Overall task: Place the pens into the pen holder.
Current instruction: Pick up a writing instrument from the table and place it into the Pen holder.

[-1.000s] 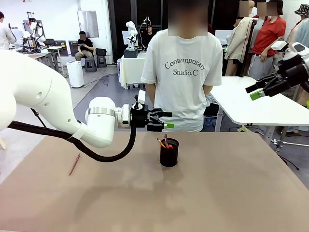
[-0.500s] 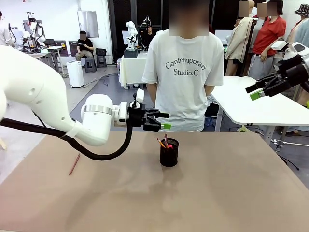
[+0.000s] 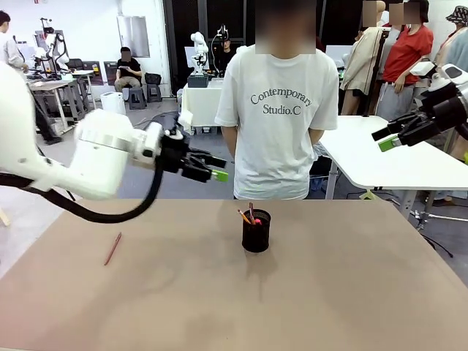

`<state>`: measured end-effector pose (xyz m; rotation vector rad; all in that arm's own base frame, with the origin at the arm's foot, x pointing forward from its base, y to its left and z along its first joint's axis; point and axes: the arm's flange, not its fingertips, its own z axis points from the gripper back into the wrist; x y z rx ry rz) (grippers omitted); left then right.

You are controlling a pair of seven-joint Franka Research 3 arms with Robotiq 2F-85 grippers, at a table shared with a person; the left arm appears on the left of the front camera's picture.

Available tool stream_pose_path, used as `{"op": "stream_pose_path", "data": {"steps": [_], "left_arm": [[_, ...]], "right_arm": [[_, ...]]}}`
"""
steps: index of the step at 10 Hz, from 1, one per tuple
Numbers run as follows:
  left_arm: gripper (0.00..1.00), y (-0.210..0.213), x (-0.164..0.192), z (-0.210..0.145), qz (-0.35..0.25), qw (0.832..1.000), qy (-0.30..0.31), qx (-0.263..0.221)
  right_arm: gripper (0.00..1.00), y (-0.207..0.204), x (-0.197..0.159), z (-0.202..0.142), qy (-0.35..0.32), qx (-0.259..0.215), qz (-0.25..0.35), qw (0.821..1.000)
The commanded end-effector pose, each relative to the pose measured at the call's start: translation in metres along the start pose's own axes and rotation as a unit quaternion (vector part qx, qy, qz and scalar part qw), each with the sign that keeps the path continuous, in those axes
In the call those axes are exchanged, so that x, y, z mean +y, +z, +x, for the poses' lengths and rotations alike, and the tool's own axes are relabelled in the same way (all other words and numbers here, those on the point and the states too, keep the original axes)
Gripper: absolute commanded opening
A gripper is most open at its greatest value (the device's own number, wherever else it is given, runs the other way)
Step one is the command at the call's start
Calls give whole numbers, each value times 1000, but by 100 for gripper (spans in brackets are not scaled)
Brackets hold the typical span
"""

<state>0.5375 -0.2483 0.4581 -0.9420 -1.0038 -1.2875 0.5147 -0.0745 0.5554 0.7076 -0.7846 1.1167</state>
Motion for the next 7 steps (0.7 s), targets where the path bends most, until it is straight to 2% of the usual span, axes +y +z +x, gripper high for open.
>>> {"op": "stream_pose_path", "data": {"steps": [1,2,4,5,7], "left_arm": [[100,38,-22,15,23,994,41,100],[100,58,-24,17,45,988,74,129],[100,94,-37,15,105,963,150,200],[100,106,-42,9,129,943,186,243],[100,126,-47,-3,169,895,230,344]], "right_arm": [[100,2,1,4,2,5,-1,1000],[100,2,1,4,2,5,-1,1000],[100,2,1,4,2,5,-1,1000],[100,2,1,4,2,5,-1,1000],[100,2,1,4,2,5,-1,1000]]}}
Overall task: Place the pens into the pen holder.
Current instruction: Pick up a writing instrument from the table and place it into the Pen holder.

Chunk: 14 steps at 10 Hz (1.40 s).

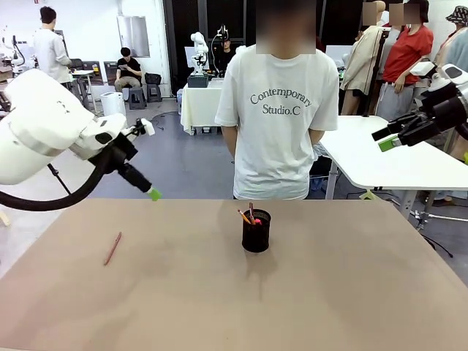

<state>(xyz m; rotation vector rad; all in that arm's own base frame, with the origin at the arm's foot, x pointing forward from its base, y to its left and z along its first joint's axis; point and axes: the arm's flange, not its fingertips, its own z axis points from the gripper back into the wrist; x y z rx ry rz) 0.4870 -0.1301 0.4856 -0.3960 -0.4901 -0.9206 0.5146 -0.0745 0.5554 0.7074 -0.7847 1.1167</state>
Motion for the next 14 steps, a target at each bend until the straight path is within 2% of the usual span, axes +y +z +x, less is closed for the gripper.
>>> {"op": "stream_pose_path", "data": {"steps": [1,4,5,6,8,14], "left_arm": [[100,7,3,-7,16,995,56,82],[100,7,22,-28,94,976,139,138],[100,7,28,-34,129,964,172,158],[100,5,31,-40,135,957,200,164],[100,1,40,-44,128,962,193,147],[100,1,34,-43,127,961,188,157]], "right_arm": [[100,2,1,4,2,5,-1,1000],[100,2,1,4,2,5,-1,1000],[100,2,1,4,2,5,-1,1000],[100,2,1,4,2,5,-1,1000],[100,2,1,4,2,5,-1,1000],[100,2,1,4,2,5,-1,1000]]}}
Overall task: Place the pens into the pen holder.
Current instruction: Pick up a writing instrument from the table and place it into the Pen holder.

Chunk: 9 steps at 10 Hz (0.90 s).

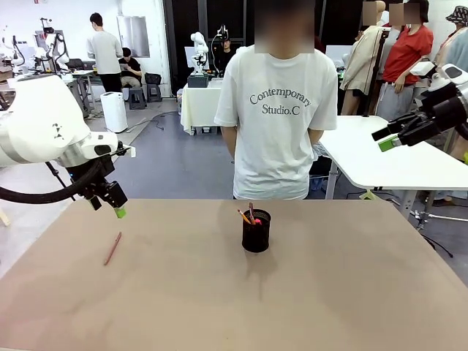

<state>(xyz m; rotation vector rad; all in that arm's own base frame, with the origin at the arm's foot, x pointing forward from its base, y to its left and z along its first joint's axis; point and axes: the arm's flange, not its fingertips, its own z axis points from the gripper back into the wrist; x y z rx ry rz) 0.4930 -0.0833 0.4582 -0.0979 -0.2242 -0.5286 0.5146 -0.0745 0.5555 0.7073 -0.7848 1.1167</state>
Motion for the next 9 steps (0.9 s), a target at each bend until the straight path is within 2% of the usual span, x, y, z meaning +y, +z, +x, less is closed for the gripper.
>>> {"op": "stream_pose_path", "data": {"steps": [1,2,6,9], "left_arm": [[100,-13,9,5,38,999,21,25],[100,-23,15,11,63,997,46,26],[100,-62,43,25,68,993,93,13],[100,-89,56,33,90,982,165,13]], "right_arm": [[100,2,1,4,2,5,-1,1000],[100,2,1,4,2,5,-1,1000],[100,2,1,4,2,5,-1,1000],[100,2,1,4,2,5,-1,1000]]}}
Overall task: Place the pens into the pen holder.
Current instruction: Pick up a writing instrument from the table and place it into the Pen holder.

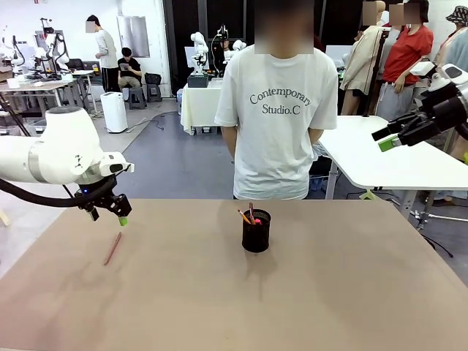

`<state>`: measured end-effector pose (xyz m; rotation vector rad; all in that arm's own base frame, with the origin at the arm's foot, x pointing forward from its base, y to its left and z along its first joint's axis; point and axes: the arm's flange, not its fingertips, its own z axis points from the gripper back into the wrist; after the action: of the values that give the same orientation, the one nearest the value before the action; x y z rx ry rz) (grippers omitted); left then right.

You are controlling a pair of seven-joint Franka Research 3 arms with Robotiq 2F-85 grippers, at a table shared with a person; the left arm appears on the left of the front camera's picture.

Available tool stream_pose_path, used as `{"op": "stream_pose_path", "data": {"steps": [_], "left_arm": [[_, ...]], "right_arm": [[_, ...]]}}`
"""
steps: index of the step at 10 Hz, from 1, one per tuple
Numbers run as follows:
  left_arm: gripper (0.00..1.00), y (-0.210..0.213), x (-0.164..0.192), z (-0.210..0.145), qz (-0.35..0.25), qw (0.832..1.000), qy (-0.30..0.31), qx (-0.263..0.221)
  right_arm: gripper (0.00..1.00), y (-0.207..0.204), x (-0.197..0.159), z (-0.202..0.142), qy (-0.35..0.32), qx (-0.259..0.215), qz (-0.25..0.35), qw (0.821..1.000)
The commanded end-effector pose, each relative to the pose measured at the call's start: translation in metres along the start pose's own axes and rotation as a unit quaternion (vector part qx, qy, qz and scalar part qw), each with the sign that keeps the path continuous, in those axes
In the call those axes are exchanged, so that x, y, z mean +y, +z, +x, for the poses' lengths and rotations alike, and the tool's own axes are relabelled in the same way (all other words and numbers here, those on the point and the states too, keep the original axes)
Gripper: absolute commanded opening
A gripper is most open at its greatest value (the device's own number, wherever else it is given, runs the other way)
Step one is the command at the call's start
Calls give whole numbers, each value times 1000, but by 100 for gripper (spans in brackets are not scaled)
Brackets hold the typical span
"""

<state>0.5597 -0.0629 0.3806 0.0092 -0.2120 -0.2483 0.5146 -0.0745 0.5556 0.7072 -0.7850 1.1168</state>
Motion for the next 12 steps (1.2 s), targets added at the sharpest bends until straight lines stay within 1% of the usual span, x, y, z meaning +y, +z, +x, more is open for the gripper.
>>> {"op": "stream_pose_path", "data": {"steps": [1,3,5,10,11,12], "left_arm": [[100,-15,0,7,31,998,52,-5],[100,-34,1,14,47,997,57,-4],[100,-46,-2,19,74,994,76,9],[100,-64,-1,16,42,995,88,30],[100,-64,0,16,23,996,85,31],[100,-53,-1,15,16,996,82,21]], "right_arm": [[100,2,1,3,2,5,-1,1000],[100,2,1,3,2,5,-1,1000],[100,2,1,3,2,5,-1,1000],[100,2,1,3,2,5,-1,1000],[100,2,1,3,2,5,-1,1000],[100,2,1,3,2,5,-1,1000]]}}
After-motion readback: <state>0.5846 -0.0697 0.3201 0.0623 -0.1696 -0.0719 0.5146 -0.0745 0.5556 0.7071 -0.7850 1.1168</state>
